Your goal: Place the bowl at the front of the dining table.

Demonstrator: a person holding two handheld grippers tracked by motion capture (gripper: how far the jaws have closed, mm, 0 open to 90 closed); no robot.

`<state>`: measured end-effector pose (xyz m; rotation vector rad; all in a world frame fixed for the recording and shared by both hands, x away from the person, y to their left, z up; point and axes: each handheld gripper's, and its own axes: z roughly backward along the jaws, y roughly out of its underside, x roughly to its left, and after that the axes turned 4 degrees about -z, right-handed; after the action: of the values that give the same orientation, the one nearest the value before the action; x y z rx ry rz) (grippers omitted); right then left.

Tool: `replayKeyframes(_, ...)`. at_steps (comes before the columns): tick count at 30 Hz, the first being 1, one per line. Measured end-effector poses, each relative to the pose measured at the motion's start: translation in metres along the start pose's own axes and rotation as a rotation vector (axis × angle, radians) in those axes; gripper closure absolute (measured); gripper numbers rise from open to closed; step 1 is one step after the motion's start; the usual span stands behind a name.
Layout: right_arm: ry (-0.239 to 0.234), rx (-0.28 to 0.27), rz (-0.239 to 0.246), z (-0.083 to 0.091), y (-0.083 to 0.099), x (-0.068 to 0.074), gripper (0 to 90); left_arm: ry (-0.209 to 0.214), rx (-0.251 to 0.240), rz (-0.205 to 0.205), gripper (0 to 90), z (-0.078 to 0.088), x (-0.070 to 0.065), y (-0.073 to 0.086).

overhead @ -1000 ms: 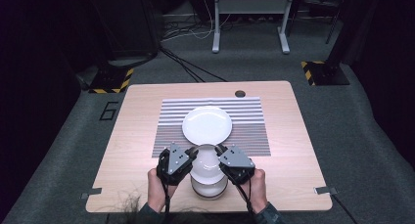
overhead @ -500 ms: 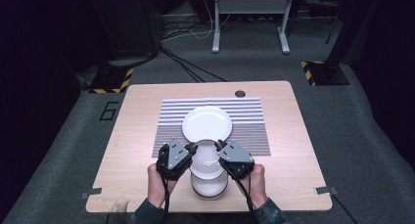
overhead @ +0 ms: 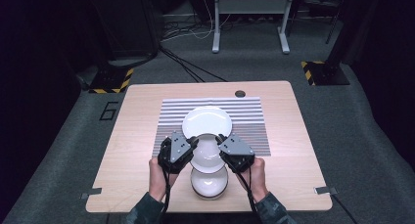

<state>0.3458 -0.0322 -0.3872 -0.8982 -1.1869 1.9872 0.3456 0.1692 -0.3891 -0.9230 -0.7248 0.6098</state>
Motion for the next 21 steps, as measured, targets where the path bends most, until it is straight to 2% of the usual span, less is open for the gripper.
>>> replayKeyframes(9,0.014,-0.010,0.006,-0.006,-0.006,-0.004,82.4,-0.007,-0.017,-0.003,81.4,-0.006,0.008,-0.006)
replayKeyframes(13,0.024,-0.031,0.008,-0.010,-0.009,-0.009,82.5,-0.016,-0.026,-0.014,81.5,-0.008,0.012,-0.010)
replayKeyframes(21,0.034,-0.024,0.022,-0.019,-0.014,-0.015,82.7,-0.020,-0.034,-0.006,81.6,-0.018,0.020,-0.013)
